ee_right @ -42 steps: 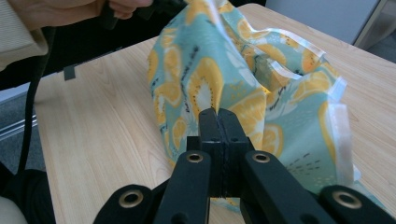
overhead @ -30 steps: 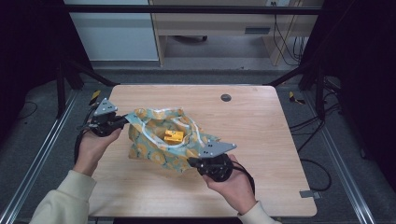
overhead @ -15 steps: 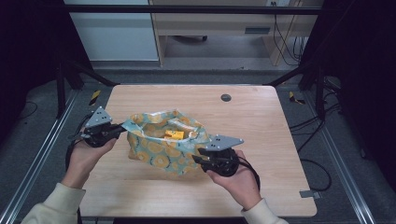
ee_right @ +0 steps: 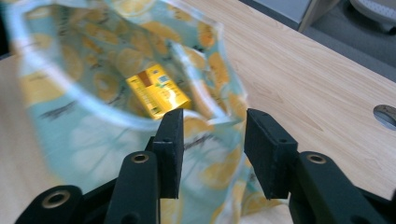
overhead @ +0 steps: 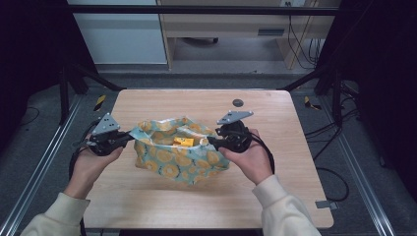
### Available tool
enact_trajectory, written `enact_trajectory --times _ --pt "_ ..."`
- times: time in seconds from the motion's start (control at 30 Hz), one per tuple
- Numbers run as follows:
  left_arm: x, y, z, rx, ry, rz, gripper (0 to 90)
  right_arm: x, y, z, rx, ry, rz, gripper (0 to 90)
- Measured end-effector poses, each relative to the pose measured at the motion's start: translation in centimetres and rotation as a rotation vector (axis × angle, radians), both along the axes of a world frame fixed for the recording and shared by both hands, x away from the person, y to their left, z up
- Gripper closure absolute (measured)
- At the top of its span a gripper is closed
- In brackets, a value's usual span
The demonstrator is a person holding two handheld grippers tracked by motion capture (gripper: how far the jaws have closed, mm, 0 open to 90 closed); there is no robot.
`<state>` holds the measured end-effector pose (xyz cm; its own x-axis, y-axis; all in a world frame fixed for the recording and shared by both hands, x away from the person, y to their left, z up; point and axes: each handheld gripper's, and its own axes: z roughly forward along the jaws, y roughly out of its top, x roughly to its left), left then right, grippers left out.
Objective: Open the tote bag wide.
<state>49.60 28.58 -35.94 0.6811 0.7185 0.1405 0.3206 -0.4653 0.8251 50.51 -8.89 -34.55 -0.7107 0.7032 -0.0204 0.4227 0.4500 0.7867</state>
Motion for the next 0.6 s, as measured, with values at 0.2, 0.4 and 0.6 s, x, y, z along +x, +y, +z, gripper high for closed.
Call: enact_trajectory --times 0.2,0.4,0.6 --pt "0.0 -0.2 0.1 0.01 -0.003 -0.01 90.0 3.1 1.2 -0.7 -0.032 0.065 -0.024 54.2" --pt "-0.1 -0.3 0.2 0.014 -0.002 -0.015 90.0 5.0 2.2 -2.0 -0.097 0.157 -0.022 56.2" --pt "-0.3 -0.2 0.4 0.012 -0.002 -0.027 89.9 4.7 1.8 -2.3 -0.128 0.158 0.001 87.8"
